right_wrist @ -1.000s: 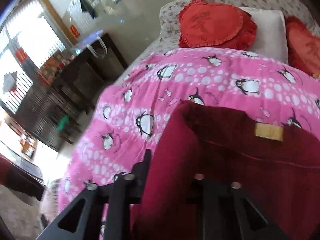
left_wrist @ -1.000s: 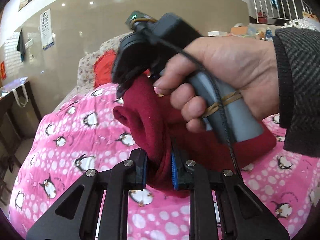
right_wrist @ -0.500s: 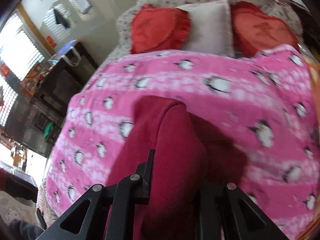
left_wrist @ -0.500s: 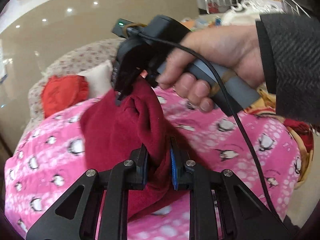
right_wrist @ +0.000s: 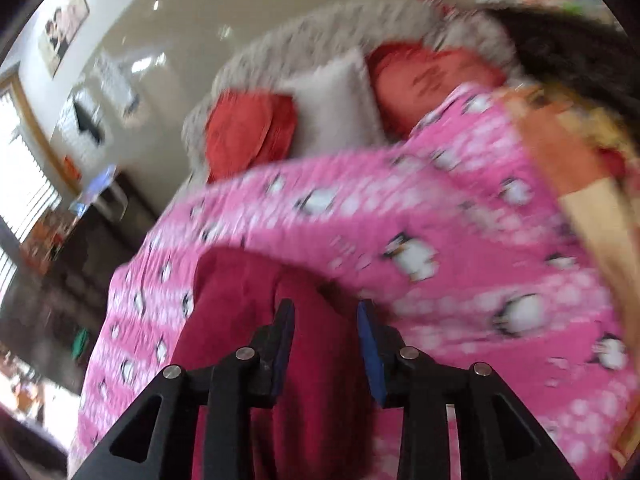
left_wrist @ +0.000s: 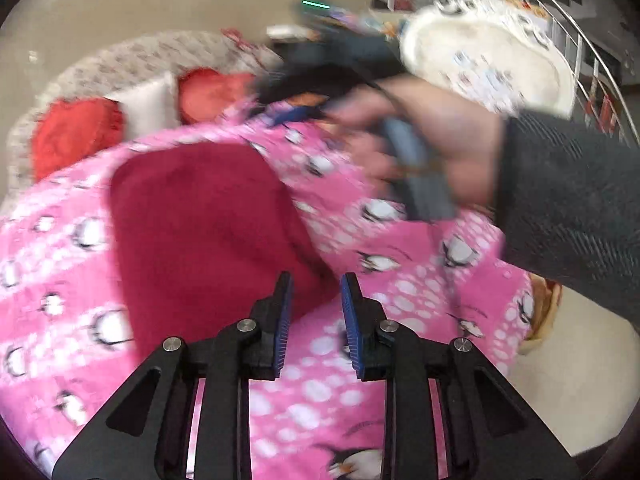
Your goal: Fold small clothes
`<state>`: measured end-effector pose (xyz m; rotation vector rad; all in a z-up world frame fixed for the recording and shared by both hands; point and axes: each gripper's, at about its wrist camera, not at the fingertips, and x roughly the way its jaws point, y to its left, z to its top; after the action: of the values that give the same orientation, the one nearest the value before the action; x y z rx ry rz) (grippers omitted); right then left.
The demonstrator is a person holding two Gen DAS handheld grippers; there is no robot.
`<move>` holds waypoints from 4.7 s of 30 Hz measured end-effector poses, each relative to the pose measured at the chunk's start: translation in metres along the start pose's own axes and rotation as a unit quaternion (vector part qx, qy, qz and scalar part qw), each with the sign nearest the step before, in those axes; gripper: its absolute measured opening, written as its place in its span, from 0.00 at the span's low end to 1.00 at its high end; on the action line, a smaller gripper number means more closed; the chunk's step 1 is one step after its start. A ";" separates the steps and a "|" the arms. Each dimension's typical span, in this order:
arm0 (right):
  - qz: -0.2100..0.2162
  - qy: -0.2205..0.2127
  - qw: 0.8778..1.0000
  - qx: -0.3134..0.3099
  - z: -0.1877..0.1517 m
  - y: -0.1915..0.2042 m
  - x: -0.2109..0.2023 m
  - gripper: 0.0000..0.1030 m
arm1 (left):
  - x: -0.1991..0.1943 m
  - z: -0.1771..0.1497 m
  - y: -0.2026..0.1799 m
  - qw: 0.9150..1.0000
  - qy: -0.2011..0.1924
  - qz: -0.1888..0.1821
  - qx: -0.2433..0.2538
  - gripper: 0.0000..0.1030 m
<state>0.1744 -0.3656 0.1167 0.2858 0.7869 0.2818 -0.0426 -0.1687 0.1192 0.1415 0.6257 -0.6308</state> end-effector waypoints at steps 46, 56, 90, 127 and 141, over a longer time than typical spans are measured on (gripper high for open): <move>-0.056 0.132 0.980 -0.135 -0.019 0.102 0.108 0.58 | 0.017 -0.016 0.082 0.985 0.064 0.085 -0.135 0.44; -0.085 -0.048 0.994 -0.057 -0.069 0.038 -0.029 0.63 | 0.043 0.012 0.125 0.965 0.100 0.161 -0.179 0.67; 0.081 -0.007 0.993 0.087 -0.120 -0.025 0.020 0.89 | 0.102 0.013 0.184 0.944 0.078 -0.018 -0.320 0.70; 0.126 0.005 0.992 0.031 -0.130 -0.014 0.048 0.77 | 0.128 -0.012 0.172 0.940 0.005 -0.106 -0.323 0.82; 0.106 0.006 0.994 0.030 -0.132 -0.009 0.048 0.76 | 0.124 -0.021 0.176 0.940 0.003 -0.111 -0.324 0.82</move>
<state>0.1126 -0.3380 -0.0064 0.4251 0.7776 0.4609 0.1290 -0.0830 0.0189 -0.5508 0.8331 -0.6112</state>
